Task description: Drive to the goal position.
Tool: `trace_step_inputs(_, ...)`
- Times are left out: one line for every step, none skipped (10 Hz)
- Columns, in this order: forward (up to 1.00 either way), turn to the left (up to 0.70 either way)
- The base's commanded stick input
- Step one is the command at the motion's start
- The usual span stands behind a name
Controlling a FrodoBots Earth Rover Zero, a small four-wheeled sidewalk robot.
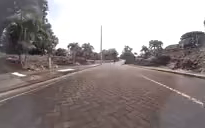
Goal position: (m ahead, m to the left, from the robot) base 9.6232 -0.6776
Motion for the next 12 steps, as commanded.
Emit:
trace_step_inputs(0.70,0.00)
trace_step_inputs(0.70,0.00)
trace_step_inputs(0.70,0.00)
trace_step_inputs(0.70,0.00)
trace_step_inputs(0.70,0.00)
trace_step_inputs(0.70,0.00)
trace_step_inputs(0.70,0.00)
trace_step_inputs(0.70,-0.22)
trace_step_inputs(0.70,-0.05)
trace_step_inputs(0.70,0.00)
trace_step_inputs(0.70,0.00)
trace_step_inputs(0.70,0.00)
